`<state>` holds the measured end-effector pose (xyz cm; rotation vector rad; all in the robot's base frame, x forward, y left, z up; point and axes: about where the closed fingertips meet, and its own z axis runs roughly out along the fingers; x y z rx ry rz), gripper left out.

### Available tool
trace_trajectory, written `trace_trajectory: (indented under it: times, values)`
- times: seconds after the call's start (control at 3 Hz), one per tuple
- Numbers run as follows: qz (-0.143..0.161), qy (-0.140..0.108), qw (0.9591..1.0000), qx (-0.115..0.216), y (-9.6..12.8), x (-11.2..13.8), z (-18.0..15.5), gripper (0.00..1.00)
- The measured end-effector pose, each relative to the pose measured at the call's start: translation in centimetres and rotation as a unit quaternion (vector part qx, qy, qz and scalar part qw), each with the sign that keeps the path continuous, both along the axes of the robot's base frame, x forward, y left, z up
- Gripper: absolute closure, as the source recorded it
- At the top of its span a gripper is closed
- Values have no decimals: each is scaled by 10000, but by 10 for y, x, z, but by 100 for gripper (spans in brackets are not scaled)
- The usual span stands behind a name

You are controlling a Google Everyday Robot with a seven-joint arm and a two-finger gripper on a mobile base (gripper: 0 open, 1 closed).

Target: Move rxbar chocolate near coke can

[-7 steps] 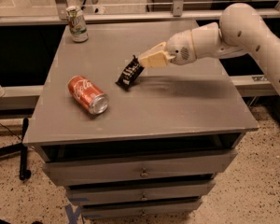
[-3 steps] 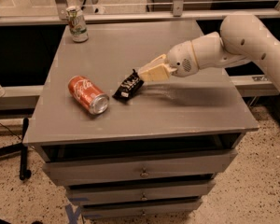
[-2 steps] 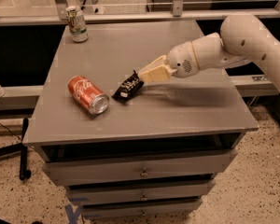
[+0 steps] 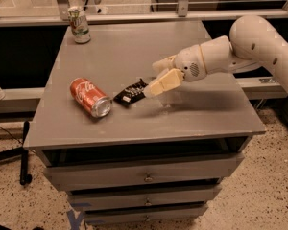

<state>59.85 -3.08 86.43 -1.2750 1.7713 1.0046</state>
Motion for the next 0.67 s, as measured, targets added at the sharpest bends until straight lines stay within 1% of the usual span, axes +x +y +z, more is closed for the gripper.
trace_trajectory:
  times: [0.33, 0.67]
  values:
    - [-305, -364, 9989, -22, -39, 6, 13, 0]
    - [-848, -1150, 9897, -76, -105, 6, 50, 0]
